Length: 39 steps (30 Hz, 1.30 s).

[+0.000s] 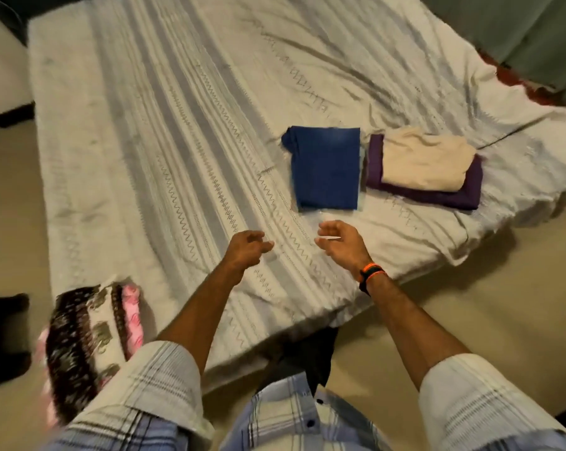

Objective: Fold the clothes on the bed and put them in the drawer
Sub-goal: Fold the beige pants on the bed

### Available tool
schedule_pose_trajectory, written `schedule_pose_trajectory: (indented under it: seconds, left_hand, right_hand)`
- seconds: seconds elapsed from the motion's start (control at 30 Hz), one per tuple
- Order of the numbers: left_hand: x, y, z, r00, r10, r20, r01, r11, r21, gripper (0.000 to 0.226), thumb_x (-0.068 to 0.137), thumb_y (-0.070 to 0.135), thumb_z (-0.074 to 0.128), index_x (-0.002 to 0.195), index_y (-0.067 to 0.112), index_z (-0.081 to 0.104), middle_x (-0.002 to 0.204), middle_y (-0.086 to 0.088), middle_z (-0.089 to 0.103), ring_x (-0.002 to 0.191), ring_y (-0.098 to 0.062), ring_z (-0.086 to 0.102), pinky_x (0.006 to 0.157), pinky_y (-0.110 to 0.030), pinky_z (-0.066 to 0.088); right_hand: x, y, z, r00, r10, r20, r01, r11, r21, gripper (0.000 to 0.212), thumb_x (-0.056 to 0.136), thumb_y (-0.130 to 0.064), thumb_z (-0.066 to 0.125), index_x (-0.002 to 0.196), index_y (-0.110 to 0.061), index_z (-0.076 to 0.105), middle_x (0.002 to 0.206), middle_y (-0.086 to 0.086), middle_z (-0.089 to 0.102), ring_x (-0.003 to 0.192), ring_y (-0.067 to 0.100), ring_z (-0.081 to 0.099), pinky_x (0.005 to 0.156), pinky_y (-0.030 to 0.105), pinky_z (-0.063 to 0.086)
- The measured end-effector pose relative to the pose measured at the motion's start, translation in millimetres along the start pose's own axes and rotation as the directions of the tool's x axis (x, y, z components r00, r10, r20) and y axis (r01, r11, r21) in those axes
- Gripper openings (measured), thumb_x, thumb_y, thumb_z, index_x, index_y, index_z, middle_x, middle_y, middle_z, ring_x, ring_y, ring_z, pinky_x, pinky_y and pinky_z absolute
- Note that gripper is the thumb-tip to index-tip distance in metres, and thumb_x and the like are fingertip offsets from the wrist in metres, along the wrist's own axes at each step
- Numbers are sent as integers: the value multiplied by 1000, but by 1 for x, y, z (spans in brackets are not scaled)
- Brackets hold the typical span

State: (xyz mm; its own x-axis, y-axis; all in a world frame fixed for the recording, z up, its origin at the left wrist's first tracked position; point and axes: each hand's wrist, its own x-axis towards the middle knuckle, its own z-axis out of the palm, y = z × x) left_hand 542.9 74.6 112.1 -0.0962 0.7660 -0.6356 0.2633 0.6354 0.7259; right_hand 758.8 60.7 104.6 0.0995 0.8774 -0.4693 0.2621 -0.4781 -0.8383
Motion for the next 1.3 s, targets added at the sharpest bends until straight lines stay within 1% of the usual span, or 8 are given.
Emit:
schedule_pose_trajectory:
  seconds: [0.4, 0.57, 0.7, 0.83, 1.0, 1.1, 1.2, 1.3]
  left_hand:
    - [-123, -141, -146, 981, -125, -147, 119, 992, -50, 42, 88, 13, 72, 127, 6, 58, 118, -11, 63, 106, -21, 59, 82, -34, 50]
    - [-136, -193, -221, 961, -175, -212, 158, 983, -94, 40, 88, 9, 70, 127, 6, 58, 117, -10, 63, 100, -20, 59, 79, -35, 52]
    - [-132, -234, -287, 946, -220, -238, 193, 972, -131, 32, 88, 6, 69, 119, 4, 61, 105, -10, 65, 81, -17, 61, 66, -29, 52]
    - [-118, -278, -362, 926, -277, -258, 230, 953, -197, 32, 87, 8, 70, 118, 6, 61, 107, -8, 64, 90, -18, 59, 64, -26, 46]
    - [-91, -326, -424, 898, -359, -254, 289, 917, -275, 45, 83, 13, 77, 122, 5, 59, 113, -9, 64, 93, -18, 59, 71, -29, 48]
    - [-73, -346, -442, 886, -408, -220, 344, 897, -276, 59, 78, 19, 82, 128, 5, 54, 118, -8, 62, 101, -21, 60, 89, -34, 49]
    - [-51, -359, -452, 878, -443, -182, 388, 880, -272, 83, 72, 24, 87, 140, 6, 44, 134, -10, 53, 119, -27, 55, 101, -38, 46]
    - [-25, -373, -453, 879, -455, -141, 406, 871, -276, 98, 62, 33, 92, 142, 7, 41, 133, -5, 54, 121, -25, 55, 106, -39, 44]
  right_hand:
    - [-139, 32, 155, 983, 23, 183, -14, 999, -48, 27, 88, -15, 73, 112, -19, 62, 108, -4, 68, 101, 16, 65, 86, 34, 55]
    - [-164, 38, 237, 964, 60, 259, -33, 993, -110, 27, 87, -17, 73, 113, -20, 63, 108, -4, 69, 101, 14, 65, 84, 30, 54]
    - [-168, 34, 309, 949, 111, 294, -60, 982, -176, 29, 86, -16, 73, 113, -18, 62, 109, -1, 69, 98, 15, 65, 83, 31, 54]
    - [-159, 30, 391, 948, 173, 268, -108, 965, -240, 28, 82, -21, 77, 106, -23, 62, 104, -4, 70, 101, 18, 66, 88, 37, 55]
    - [-154, 20, 463, 945, 243, 219, -173, 939, -297, 36, 82, -25, 79, 110, -20, 58, 105, -4, 65, 89, 10, 62, 63, 11, 45]
    - [-148, 20, 485, 943, 280, 179, -204, 913, -353, 51, 78, -32, 82, 119, -16, 56, 113, -1, 65, 97, 16, 62, 80, 23, 46]
    - [-132, 23, 501, 940, 314, 135, -241, 889, -389, 66, 77, -37, 82, 130, -13, 51, 123, 3, 62, 101, 18, 58, 77, 23, 44]
    - [-112, 31, 515, 940, 324, 104, -259, 878, -402, 80, 74, -43, 83, 137, -10, 47, 129, 6, 60, 110, 23, 59, 86, 26, 44]
